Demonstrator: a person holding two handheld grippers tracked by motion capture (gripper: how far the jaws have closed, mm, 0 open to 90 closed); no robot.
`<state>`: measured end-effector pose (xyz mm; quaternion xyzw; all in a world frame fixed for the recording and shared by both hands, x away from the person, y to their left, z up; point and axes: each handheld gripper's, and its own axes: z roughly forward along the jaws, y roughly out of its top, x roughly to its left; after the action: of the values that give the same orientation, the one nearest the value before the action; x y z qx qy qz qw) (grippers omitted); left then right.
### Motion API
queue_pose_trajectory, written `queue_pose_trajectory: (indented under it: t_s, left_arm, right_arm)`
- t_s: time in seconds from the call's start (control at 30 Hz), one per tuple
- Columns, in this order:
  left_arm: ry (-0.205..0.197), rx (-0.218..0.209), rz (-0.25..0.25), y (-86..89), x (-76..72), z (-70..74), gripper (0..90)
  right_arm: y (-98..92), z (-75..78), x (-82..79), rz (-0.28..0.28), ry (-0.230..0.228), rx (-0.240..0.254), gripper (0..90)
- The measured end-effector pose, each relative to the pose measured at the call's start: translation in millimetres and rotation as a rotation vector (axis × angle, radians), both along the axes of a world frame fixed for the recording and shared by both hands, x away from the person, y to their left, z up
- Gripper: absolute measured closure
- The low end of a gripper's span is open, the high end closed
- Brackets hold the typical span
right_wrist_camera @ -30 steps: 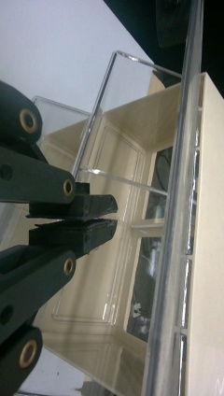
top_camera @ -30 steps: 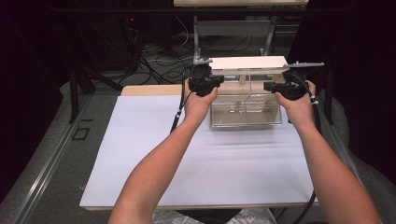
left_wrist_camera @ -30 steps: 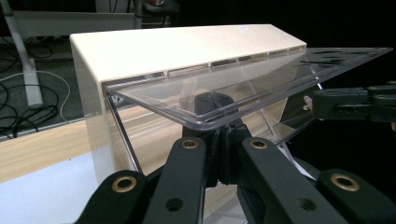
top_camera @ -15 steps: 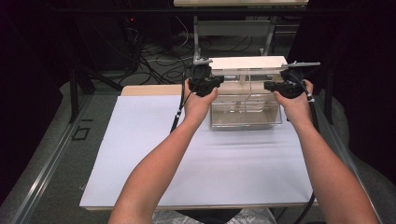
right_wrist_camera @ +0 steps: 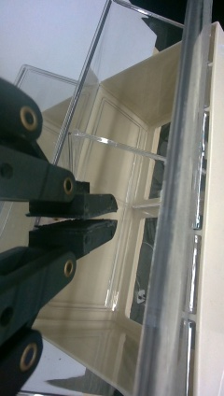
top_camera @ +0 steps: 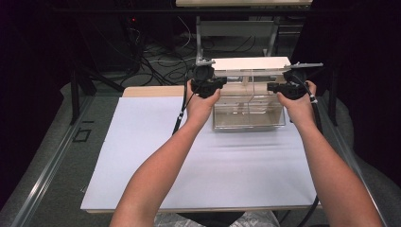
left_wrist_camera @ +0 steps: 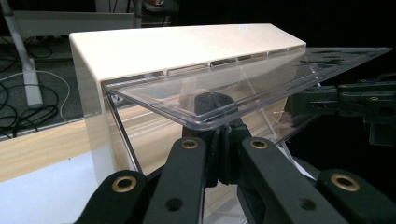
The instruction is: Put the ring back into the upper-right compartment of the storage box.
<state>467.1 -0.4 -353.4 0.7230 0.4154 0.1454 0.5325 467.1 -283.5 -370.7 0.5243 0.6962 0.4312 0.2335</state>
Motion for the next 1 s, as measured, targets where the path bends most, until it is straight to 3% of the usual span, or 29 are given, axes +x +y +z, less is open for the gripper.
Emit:
queue_pose_trajectory:
  t_s: [0.23,0.73,1.0]
  left_arm:
    - [0.002,0.0,0.001,0.0,-0.3,0.0,90.0]
    - [-0.003,-0.004,0.005,-0.2,-1.4,-1.3,90.0]
    - [0.006,-0.001,0.0,0.3,-3.1,-1.7,90.0]
  right_arm:
    - [-2.0,2.6,-4.5,0.006,-0.013,0.013,76.9]
    - [-1.4,14.0,-26.7,0.086,-0.07,-0.011,61.1]
    - [-4.3,19.0,-34.9,0.107,-0.084,0.01,59.1]
